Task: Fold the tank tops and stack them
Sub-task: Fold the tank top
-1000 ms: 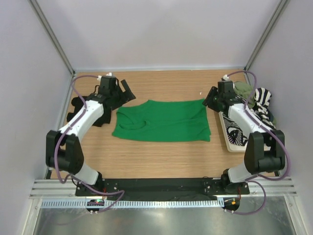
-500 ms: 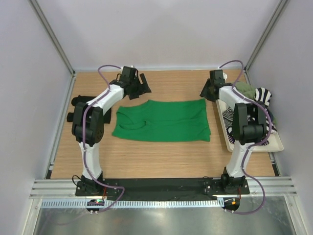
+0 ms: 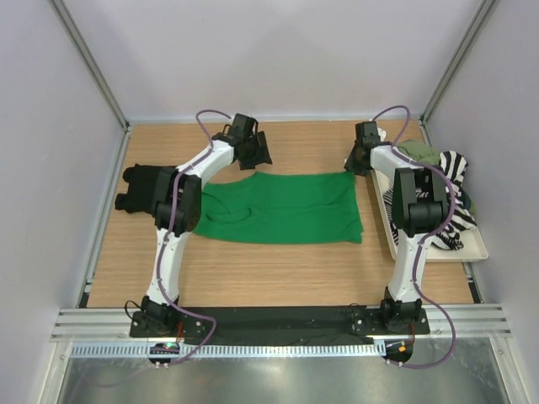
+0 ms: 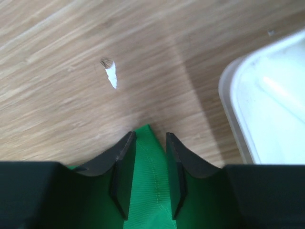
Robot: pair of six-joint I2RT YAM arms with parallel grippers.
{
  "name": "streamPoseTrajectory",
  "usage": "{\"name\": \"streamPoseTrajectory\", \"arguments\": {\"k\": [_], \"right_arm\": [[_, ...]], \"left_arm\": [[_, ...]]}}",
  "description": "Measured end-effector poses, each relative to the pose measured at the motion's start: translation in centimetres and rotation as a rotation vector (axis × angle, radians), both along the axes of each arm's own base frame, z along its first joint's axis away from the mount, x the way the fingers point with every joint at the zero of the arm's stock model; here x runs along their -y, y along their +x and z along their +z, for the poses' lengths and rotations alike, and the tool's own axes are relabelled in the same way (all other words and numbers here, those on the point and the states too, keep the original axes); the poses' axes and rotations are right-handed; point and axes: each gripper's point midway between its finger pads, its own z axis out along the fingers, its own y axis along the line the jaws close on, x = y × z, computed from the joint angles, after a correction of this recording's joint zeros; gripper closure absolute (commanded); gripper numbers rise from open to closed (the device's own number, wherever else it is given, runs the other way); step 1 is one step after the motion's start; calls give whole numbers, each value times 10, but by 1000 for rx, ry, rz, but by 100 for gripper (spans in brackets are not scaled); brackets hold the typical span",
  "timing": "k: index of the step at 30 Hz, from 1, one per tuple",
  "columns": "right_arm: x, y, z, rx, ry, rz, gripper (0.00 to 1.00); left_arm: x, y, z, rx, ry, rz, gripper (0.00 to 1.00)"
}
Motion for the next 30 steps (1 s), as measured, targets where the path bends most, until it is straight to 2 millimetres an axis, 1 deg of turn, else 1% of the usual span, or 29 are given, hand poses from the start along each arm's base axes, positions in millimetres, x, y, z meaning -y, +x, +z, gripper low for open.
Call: {"name": "streamPoseTrajectory", "arguments": {"k": [2, 4, 5, 8, 9, 11, 13, 15, 17, 18, 21, 22, 24, 25, 26, 27, 30], "right_arm": [[-1, 4, 0, 8, 1, 4, 72], [-2, 4, -1, 6, 0, 6, 80], [-2, 4, -3, 4, 0, 7, 84], [-3, 5, -3, 6, 0, 9, 86], [-3, 6, -2, 7, 1, 9, 89], [-4, 6, -2, 8, 1, 11, 92], [-5, 6, -2, 11, 4, 14, 92], [-6, 6, -2, 12, 4, 16, 92], [-7, 6, -2, 12, 4, 17, 93], [-7, 6, -2, 12, 4, 18, 93], [-9, 7, -2, 13, 4, 21, 95], [-9, 6, -2, 13, 4, 22, 98], [-10, 7, -2, 14, 4, 24, 99], [-10, 7, -2, 14, 4, 25, 99], [-10, 7, -2, 14, 4, 26, 99], [-10, 7, -2, 14, 4, 27, 99], [-11, 7, -2, 14, 2, 28, 99]], "left_arm": [[1, -5, -9, -23, 18, -10, 41], [2, -6, -14, -33, 26, -17, 42], [2, -6, -16, -36, 29, -19, 45], [2, -5, -15, -39, 38, -17, 45], [1, -5, -15, -40, 42, -14, 44], [-3, -4, -16, -40, 61, -1, 41], [-9, -5, -20, -44, 89, 19, 41], [-15, -6, -25, -51, 118, 37, 42], [-20, -8, -29, -61, 137, 47, 45], [-21, -9, -30, -66, 144, 49, 49], [-22, -10, -30, -69, 149, 50, 54], [-21, -11, -30, -71, 149, 49, 57], [-20, -13, -31, -76, 152, 45, 64], [-19, -14, -31, -78, 153, 42, 72], [-17, -14, -30, -78, 152, 41, 77], [-16, -14, -30, -76, 153, 39, 85], [-14, -14, -29, -74, 160, 32, 100]]}}
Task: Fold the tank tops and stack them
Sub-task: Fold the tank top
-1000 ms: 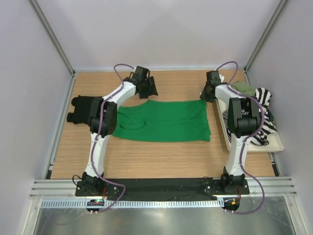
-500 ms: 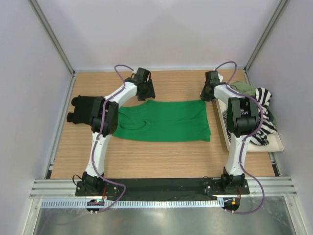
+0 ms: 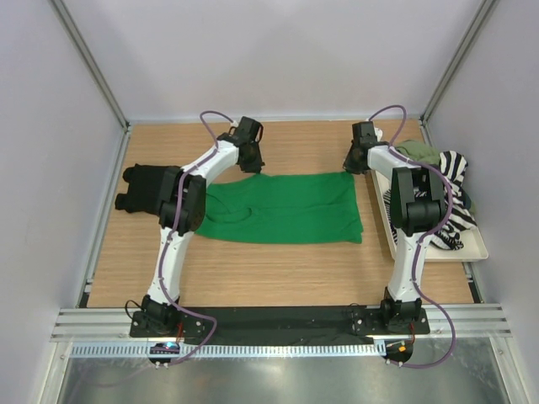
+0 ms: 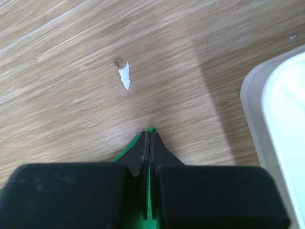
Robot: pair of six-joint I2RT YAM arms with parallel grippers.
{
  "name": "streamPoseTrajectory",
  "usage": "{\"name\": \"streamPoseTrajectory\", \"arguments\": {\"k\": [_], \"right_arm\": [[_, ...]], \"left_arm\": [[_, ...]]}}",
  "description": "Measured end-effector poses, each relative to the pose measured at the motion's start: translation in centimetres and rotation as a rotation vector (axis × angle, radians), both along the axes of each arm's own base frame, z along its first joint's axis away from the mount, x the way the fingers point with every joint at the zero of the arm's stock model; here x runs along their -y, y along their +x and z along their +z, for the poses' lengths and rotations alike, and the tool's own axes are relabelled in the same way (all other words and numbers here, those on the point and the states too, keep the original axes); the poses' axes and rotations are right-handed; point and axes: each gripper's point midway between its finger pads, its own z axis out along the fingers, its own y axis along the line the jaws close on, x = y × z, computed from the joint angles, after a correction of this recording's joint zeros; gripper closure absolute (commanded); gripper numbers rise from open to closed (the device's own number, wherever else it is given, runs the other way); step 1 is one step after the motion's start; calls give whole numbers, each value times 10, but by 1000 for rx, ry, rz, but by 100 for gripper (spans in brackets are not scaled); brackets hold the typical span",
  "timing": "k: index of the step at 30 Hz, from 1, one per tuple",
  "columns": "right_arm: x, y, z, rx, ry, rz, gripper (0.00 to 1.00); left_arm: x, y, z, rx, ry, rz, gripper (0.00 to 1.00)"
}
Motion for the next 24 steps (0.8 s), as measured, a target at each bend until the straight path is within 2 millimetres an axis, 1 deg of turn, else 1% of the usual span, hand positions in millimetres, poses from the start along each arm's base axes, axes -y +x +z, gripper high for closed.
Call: {"name": "streamPoseTrajectory", "arguments": {"k": [5, 9, 12, 14, 20, 24], "right_arm": [[0, 0, 0, 4, -7, 0, 99], [2, -5, 2, 6, -14, -5, 99], [3, -10, 9, 16, -17, -10, 99], [4, -14, 15, 29, -16, -13, 99], [5, -28, 32, 68, -7, -22, 99], [6, -35, 40, 96, 1, -27, 99]], "left_arm": [[-3, 0, -1, 3, 21, -6, 100], [-5, 0, 0, 9, 34, -1, 100], [-10, -6, 3, 9, 46, 3, 100], [-14, -14, 8, 10, 47, 3, 100], [-20, -31, 33, 64, 21, 2, 100], [-19, -39, 42, 98, 6, -4, 100]]}}
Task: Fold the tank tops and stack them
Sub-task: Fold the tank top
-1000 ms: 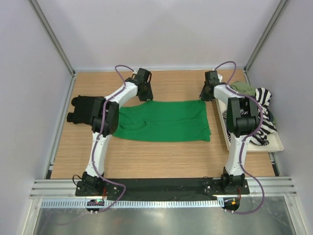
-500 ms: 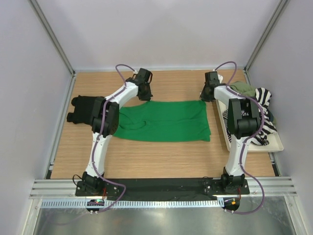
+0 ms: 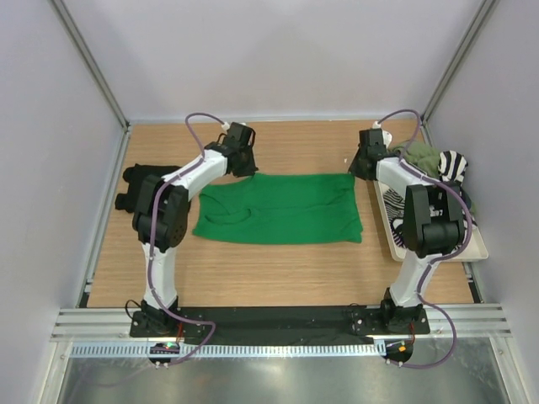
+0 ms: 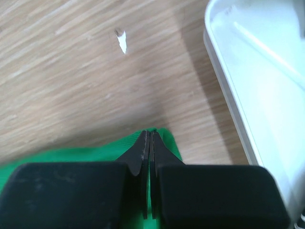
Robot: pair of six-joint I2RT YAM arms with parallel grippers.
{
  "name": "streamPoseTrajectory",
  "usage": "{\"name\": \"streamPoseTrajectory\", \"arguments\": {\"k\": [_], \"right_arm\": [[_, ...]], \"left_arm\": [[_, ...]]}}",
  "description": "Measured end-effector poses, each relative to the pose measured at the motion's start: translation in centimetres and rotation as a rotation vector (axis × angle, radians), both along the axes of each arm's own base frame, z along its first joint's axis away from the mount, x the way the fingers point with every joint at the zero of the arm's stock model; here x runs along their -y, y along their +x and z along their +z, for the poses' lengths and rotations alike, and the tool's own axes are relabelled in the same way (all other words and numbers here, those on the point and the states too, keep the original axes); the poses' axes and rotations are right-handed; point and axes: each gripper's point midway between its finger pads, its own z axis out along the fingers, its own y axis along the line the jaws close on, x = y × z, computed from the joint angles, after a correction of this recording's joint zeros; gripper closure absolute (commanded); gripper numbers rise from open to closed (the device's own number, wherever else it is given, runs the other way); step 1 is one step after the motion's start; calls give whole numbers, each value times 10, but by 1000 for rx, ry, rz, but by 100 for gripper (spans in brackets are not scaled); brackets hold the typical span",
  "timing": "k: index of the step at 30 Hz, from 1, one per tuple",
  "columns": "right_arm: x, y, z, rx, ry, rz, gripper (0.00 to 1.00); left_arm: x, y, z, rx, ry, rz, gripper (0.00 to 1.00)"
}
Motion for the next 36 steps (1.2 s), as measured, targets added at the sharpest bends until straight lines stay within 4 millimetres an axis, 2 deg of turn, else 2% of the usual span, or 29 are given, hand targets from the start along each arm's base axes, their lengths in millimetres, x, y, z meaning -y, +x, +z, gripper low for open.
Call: {"name": "streamPoseTrajectory", "arguments": {"k": [3, 9, 10, 11, 12, 14, 17, 21, 25, 31, 36], "right_arm": [[0, -13, 0, -1, 7, -3, 99], [0, -33, 6, 9, 22, -5, 99], [0, -37, 8, 12, 24, -4, 99], [0, -40, 10, 16, 26, -4, 99], [0, -42, 12, 21, 28, -3, 99], [0, -41, 15, 29, 31, 0, 99], [-1, -41, 14, 30, 35, 3, 99], [-2, -41, 14, 31, 39, 6, 99], [-2, -41, 14, 31, 39, 7, 99], [-3, -40, 12, 26, 40, 8, 99], [-3, -40, 8, 14, 40, 9, 99]], "left_arm": [[1, -7, 0, 10, 0, -5, 100], [-2, -35, -5, 7, 18, -19, 99], [-4, -39, -4, 10, 22, -19, 94], [-4, -42, -3, 12, 25, -20, 78], [-4, -41, -1, 20, 31, -22, 71], [-2, -38, 2, 32, 28, -14, 61], [3, -25, 8, 52, 27, -9, 52], [14, 2, 11, 76, 28, -6, 50], [25, 24, 2, 75, 38, -10, 50], [22, 26, -32, -11, 103, 4, 51], [17, 20, -44, -61, 128, 17, 55]]}}
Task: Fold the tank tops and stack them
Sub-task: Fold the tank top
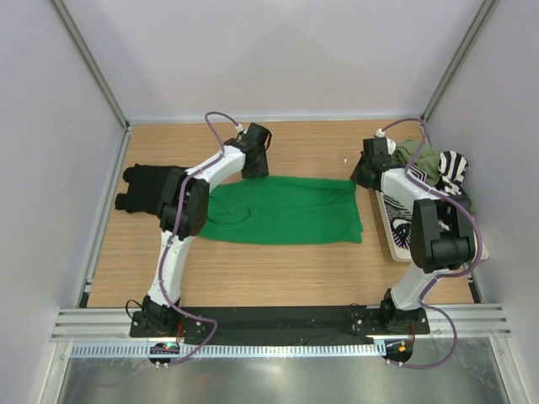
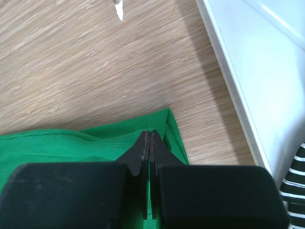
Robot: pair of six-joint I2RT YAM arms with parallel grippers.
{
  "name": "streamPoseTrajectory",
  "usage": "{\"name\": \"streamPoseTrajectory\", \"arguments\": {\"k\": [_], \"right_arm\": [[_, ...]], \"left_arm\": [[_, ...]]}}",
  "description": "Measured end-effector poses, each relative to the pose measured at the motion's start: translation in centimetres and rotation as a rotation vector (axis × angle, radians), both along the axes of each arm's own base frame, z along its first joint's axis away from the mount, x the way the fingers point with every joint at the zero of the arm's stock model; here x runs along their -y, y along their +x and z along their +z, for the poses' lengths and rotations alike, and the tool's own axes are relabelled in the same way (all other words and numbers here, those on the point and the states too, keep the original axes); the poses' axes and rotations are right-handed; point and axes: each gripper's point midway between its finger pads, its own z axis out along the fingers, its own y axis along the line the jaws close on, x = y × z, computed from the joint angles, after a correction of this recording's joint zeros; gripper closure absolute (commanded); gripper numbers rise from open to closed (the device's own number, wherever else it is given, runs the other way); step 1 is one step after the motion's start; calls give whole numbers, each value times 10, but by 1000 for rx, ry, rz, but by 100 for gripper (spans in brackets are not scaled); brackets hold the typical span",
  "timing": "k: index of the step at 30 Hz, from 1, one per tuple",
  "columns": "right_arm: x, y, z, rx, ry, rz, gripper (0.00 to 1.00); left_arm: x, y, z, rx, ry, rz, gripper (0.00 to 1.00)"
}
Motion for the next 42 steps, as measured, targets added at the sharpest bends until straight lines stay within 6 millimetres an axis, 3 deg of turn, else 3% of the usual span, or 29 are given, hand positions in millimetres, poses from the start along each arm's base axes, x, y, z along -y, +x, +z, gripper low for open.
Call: {"name": "streamPoseTrajectory", "arguments": {"k": [6, 13, 16, 22, 26, 34, 38, 42], "right_arm": [[0, 0, 0, 0, 0, 0, 99], [-1, 4, 2, 5, 1, 0, 99], [-1, 7, 5, 12, 2, 0, 99], [-2, 16, 12, 27, 3, 1, 99], [-2, 16, 12, 24, 5, 2, 99], [-5, 12, 8, 6, 11, 10, 99], [-6, 0, -1, -19, 18, 15, 99], [-5, -17, -5, -42, 20, 17, 99]], "left_arm": [[5, 1, -2, -13, -19, -6, 60], [9, 5, -6, -28, -53, 2, 94], [8, 6, -5, -29, -57, 1, 100], [7, 6, -5, -18, -49, -17, 100], [-2, -7, -1, -8, -42, -15, 100], [-12, -35, 39, 82, -69, -21, 100], [-10, -47, 57, 135, -81, -33, 100], [-8, -62, 60, 158, -73, -45, 100]]}}
